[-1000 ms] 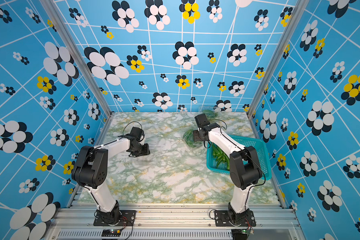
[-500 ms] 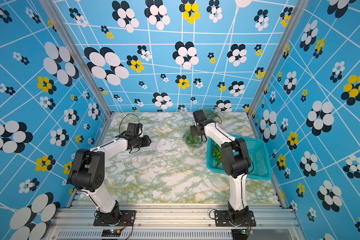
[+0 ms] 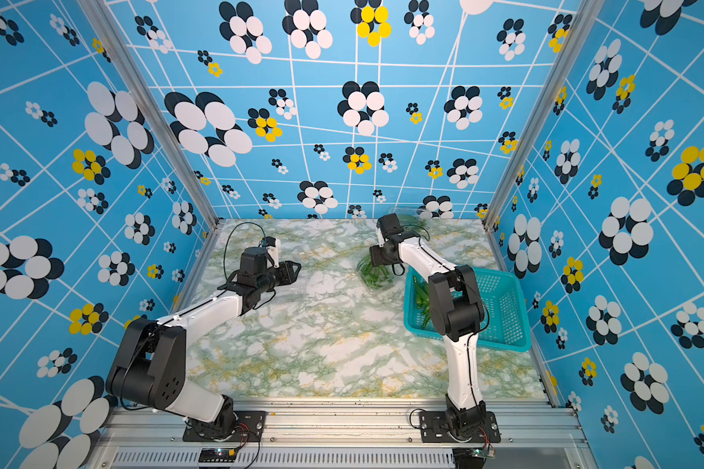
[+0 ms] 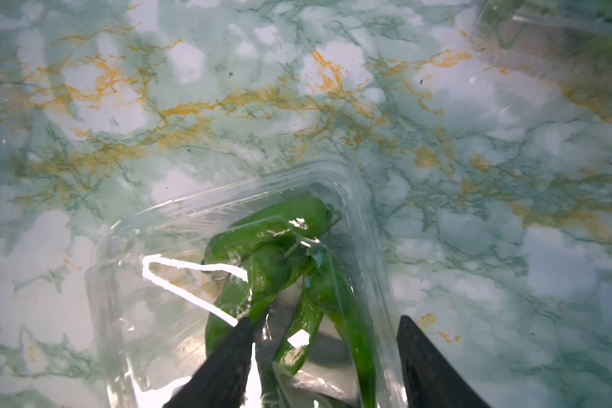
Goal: Take small green peppers out of containers
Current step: Move the packing box to the center of the board.
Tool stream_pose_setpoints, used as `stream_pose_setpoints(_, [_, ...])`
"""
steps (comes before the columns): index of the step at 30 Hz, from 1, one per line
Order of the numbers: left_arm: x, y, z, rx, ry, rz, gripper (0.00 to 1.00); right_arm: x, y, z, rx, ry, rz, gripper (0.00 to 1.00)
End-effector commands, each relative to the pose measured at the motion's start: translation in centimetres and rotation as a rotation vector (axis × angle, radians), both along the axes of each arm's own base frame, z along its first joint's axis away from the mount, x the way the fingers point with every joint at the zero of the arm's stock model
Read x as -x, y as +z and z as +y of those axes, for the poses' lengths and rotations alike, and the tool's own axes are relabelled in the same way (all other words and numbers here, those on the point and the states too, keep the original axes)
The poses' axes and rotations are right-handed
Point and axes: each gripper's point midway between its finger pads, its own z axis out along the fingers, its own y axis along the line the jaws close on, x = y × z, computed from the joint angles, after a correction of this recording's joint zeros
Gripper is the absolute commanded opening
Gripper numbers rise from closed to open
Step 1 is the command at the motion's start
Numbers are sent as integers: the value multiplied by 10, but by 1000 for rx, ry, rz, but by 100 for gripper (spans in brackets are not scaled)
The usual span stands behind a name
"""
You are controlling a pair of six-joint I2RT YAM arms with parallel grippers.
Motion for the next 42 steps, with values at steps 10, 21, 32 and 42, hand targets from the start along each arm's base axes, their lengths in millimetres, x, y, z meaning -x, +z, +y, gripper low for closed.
stream_pose_setpoints(10, [23,-12,-78,44,-163,97,48,102,-28,17,-68,-27,223,63])
stream_pose_setpoints(21, [15,-62,-93,30,-164,188,47,127,-26,12,-95,-27,195,63])
stream_pose_setpoints(32, [-1,-78,-131,79,-257,233,45,72,-2,16,-49,-66,64,71])
stream_pose_setpoints(42, [30,-86,-159,62,-381,301,44,46,-11,40,-105,-37,134,68])
